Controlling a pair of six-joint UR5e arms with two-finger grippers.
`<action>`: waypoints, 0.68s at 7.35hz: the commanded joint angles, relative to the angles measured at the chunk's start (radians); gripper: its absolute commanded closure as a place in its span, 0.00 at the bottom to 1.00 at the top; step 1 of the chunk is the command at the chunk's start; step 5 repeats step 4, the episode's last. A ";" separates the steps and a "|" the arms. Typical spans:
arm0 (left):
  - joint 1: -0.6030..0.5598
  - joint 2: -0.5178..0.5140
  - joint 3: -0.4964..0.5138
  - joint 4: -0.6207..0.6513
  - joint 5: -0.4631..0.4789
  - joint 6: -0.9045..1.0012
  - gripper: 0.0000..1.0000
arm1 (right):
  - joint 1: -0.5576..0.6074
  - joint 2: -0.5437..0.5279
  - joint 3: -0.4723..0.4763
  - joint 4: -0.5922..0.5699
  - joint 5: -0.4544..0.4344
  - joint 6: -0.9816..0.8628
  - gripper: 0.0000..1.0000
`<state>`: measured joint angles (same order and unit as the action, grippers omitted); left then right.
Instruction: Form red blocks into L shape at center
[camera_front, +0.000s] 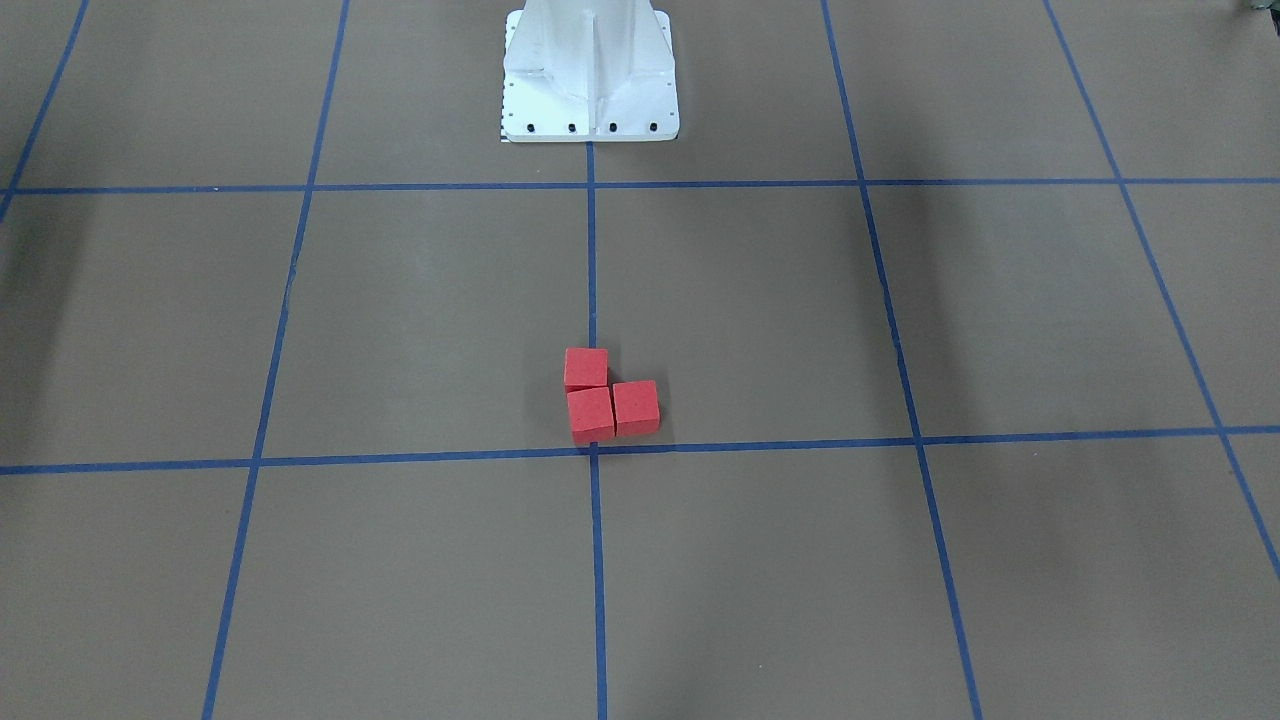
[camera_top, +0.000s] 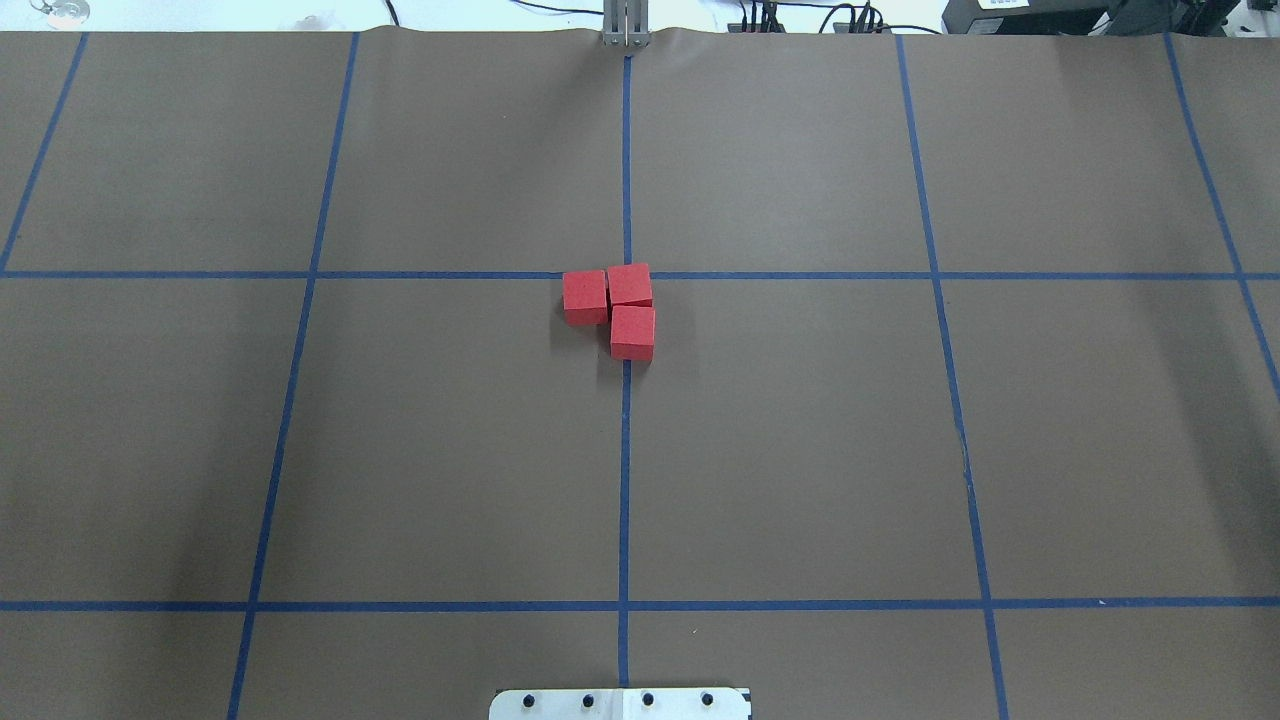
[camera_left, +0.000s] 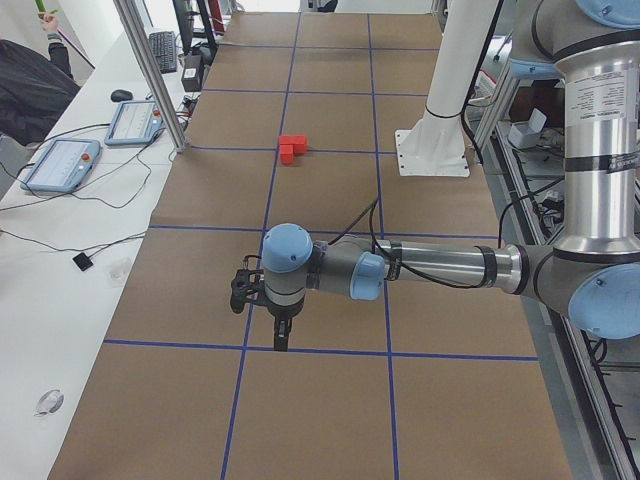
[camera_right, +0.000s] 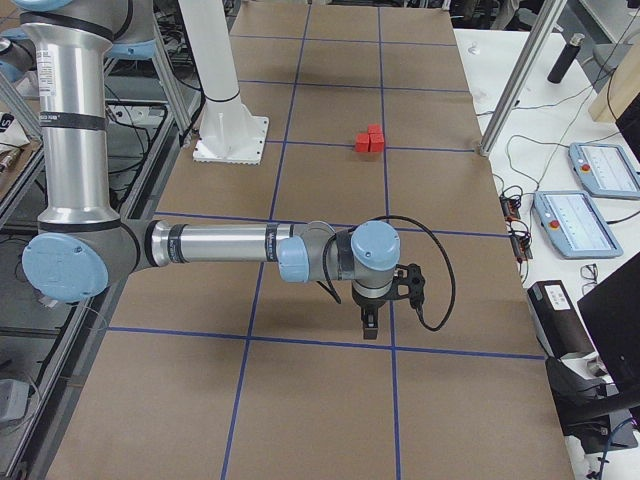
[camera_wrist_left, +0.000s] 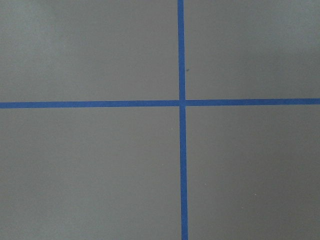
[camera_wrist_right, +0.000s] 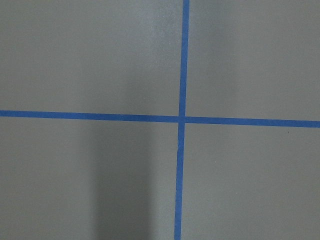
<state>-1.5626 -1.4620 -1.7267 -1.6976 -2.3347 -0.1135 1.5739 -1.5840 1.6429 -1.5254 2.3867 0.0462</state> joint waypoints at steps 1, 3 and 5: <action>-0.002 -0.001 -0.002 0.000 0.000 0.000 0.00 | 0.000 0.004 0.000 -0.001 -0.001 0.001 0.01; -0.004 -0.003 -0.008 0.000 0.000 0.000 0.00 | 0.000 0.005 -0.002 -0.001 -0.001 0.001 0.01; -0.004 0.003 -0.022 0.000 -0.002 0.000 0.00 | 0.000 0.007 -0.003 -0.001 -0.001 0.001 0.01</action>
